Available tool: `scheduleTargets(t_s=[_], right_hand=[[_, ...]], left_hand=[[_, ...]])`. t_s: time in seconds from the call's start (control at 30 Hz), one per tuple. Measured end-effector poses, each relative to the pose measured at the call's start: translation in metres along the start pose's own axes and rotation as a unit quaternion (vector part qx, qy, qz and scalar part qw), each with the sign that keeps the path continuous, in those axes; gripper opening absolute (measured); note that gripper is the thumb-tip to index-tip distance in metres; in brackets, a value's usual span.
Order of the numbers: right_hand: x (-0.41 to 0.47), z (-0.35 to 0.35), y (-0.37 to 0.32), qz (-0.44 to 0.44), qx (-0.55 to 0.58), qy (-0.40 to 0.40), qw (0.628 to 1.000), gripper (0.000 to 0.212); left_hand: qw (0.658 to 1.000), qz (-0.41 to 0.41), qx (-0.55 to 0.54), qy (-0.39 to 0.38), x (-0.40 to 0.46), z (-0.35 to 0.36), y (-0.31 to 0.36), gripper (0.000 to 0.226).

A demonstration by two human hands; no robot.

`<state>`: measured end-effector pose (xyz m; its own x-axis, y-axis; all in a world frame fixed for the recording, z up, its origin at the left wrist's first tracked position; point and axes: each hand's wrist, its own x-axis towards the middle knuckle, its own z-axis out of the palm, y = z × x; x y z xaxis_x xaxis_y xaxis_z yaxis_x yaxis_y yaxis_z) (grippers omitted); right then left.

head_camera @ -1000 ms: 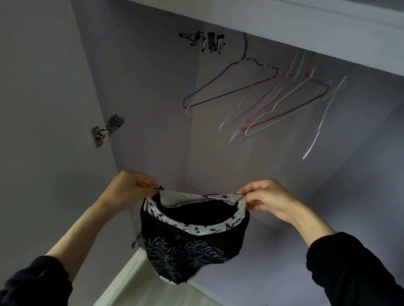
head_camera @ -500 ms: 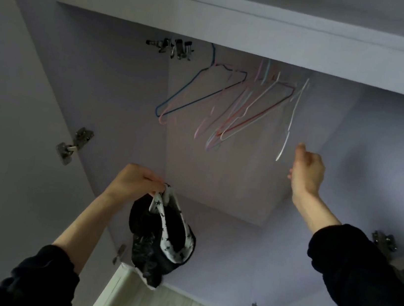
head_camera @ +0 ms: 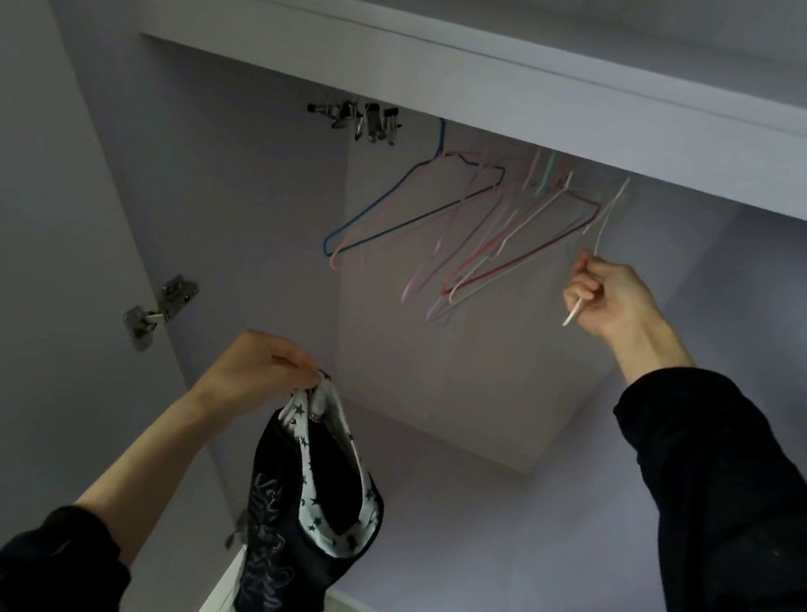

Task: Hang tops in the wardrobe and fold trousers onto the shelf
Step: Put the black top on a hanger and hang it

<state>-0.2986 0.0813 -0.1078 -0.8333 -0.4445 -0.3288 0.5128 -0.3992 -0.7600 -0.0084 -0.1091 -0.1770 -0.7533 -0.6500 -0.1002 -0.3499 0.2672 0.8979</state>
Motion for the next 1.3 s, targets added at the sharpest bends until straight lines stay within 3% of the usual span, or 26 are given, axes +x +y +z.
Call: scheduleTargets(t_s=[0.17,0.53,0.8,1.03,1.13,1.3], right_hand=[[-0.004,-0.020,0.010,-0.035,0.007,0.012,0.999,0.029],[-0.011,-0.074,0.015,-0.119,-0.054,0.126,0.983,0.045],[-0.026,-0.111,0.049,-0.006,-0.170,0.166,0.971,0.022],[-0.058,-0.145,0.094,-0.043,-0.099,0.147,0.983,0.028],[-0.055,-0.152,0.090,-0.019,-0.105,0.131,0.986,0.025],[-0.039,-0.159,0.083,-0.010,-0.026,0.248,0.968,0.050]], left_hand=[[1.000,-0.001,0.001,-0.020,0.004,0.008,-0.003,0.028],[0.998,0.002,-0.002,-0.055,0.013,0.039,0.004,0.026],[0.999,0.007,0.006,-0.044,0.016,0.057,0.011,0.011],[0.998,-0.015,0.019,-0.061,0.013,0.064,-0.001,0.018],[0.997,-0.022,0.023,-0.069,0.013,0.063,-0.004,0.011],[0.997,-0.026,0.028,-0.066,0.011,0.061,-0.012,0.019]])
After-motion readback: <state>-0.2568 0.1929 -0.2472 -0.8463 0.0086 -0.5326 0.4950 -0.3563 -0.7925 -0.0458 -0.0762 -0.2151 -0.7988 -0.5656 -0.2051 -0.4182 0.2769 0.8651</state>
